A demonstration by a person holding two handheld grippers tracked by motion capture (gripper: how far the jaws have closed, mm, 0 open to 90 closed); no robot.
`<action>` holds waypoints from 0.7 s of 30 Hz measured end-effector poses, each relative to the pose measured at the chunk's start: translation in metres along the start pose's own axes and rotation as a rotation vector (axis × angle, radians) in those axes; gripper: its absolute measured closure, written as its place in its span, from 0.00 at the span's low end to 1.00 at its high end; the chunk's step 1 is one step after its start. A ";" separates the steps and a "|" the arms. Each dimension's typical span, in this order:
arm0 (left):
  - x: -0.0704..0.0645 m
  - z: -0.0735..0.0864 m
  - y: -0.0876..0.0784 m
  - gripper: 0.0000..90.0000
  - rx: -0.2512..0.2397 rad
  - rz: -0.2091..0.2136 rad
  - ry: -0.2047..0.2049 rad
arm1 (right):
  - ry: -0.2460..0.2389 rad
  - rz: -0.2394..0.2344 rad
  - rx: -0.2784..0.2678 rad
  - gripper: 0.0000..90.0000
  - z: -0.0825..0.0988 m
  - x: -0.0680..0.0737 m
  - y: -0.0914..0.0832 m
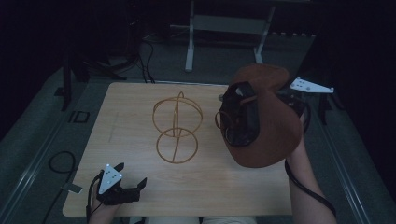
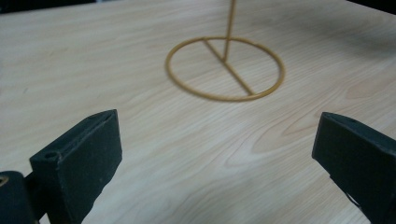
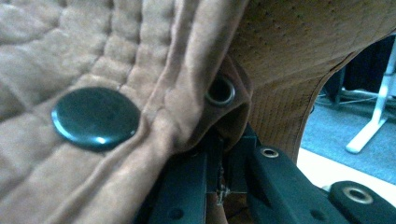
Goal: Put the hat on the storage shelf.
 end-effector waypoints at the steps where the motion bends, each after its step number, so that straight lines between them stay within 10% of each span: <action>1: 0.002 0.000 -0.003 0.02 -0.010 -0.003 -0.009 | -0.008 0.006 -0.001 0.97 -0.002 0.001 0.005; 21: 0.015 0.006 -0.018 0.02 -0.060 -0.055 -0.039 | -0.150 0.027 0.011 0.97 -0.037 0.045 0.122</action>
Point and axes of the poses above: each handheld gripper's, and its own axes: y roughly forward along the jaws, z roughly out of its underside, x roughly to its left, the point moved 3 cm from there along y, roughly forward along the jaws, and after that the axes turned 14 degrees about -x, right-handed, at the moved point
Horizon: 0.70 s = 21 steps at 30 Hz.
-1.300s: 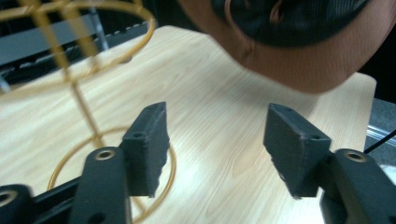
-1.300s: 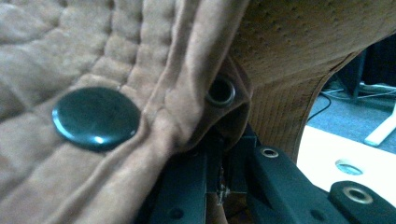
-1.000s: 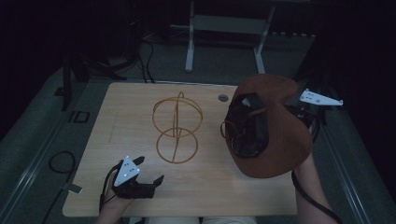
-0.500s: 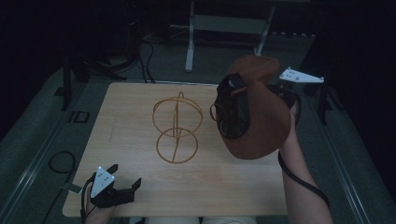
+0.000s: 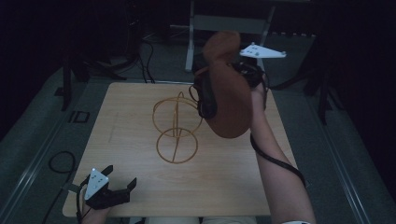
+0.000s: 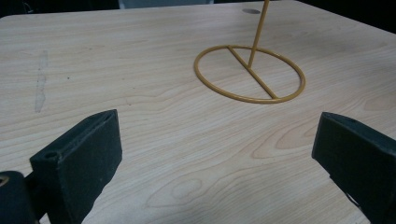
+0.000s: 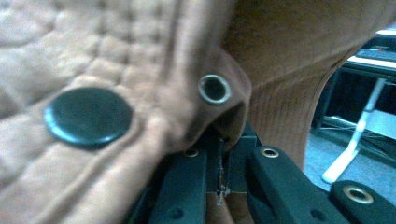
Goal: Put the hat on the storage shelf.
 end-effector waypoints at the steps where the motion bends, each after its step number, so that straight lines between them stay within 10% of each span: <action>1: 0.000 0.000 0.000 0.02 0.005 0.000 0.000 | 0.005 -0.014 0.006 0.97 0.002 0.005 0.006; 11: 0.000 0.001 0.000 0.02 -0.001 0.004 -0.005 | 0.000 -0.142 0.167 0.96 0.047 0.053 0.051; 21: 0.001 0.003 0.001 0.02 0.000 0.008 -0.017 | 0.049 -0.191 0.233 0.90 0.070 0.061 0.065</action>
Point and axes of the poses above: each handheld gripper's, and its own axes: y roughly forward along the jaws, z roughly out of its underside, x roughly to its left, the point moved 3 cm from there along y, roughly forward along the jaws, and after that the axes turned 14 degrees about -x, right-handed, at the moved point
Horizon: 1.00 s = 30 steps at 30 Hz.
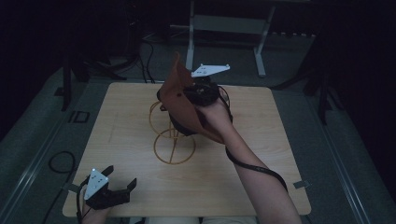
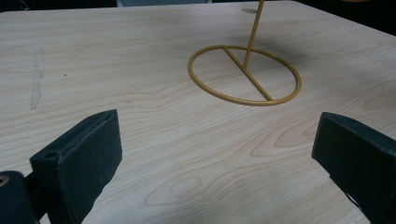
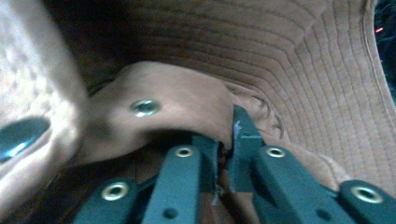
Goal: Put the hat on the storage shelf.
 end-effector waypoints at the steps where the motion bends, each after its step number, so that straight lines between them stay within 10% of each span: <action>1: 0.000 0.000 0.000 0.02 0.000 0.001 -0.001 | 0.001 -0.004 0.002 0.88 0.001 0.000 0.001; 17: 0.002 0.002 0.000 0.02 0.002 0.003 -0.017 | -0.009 0.060 -0.052 0.94 -0.022 0.007 0.003; 21: 0.003 0.001 0.000 0.02 -0.004 -0.002 -0.019 | 0.060 -0.054 -0.047 0.65 -0.020 0.018 0.019; 30: 0.005 0.003 -0.002 0.02 -0.003 -0.004 -0.022 | -0.064 -0.102 0.057 0.35 0.004 0.059 0.055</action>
Point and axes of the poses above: each handheld gripper's, and its own axes: y roughly forward along the jaws, z roughly out of its underside, x roughly to its left, the point moved 3 cm from there along y, roughly forward along the jaws, and after that the axes turned 14 degrees about -x, right-handed, at the moved point
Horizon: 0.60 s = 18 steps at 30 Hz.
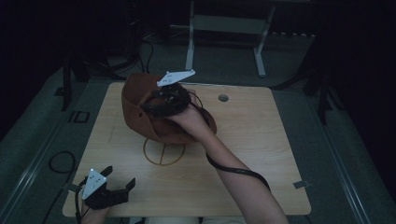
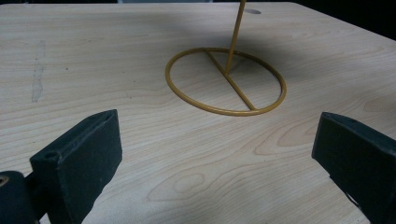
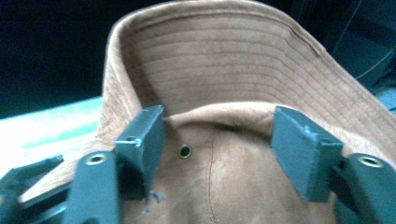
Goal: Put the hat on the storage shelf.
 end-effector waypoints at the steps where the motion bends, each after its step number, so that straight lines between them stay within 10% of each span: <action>1: 0.000 0.000 0.000 0.02 0.000 0.001 -0.005 | -0.022 0.019 0.008 0.33 0.002 0.002 0.001; 7: -0.002 0.001 0.001 0.02 0.004 0.005 -0.001 | -0.125 0.071 -0.010 0.29 0.010 0.015 -0.002; 18: -0.001 0.005 0.005 0.02 0.018 0.004 -0.007 | -0.115 0.039 -0.067 0.18 -0.002 -0.005 -0.033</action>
Point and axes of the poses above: each handheld gripper's, and its own axes: y roughly forward along the jaws, z roughly out of its underside, x roughly to its left, the point moved 3 cm from there along y, roughly forward along the jaws, and after that the axes turned 14 degrees about -x, right-handed, at the moved point
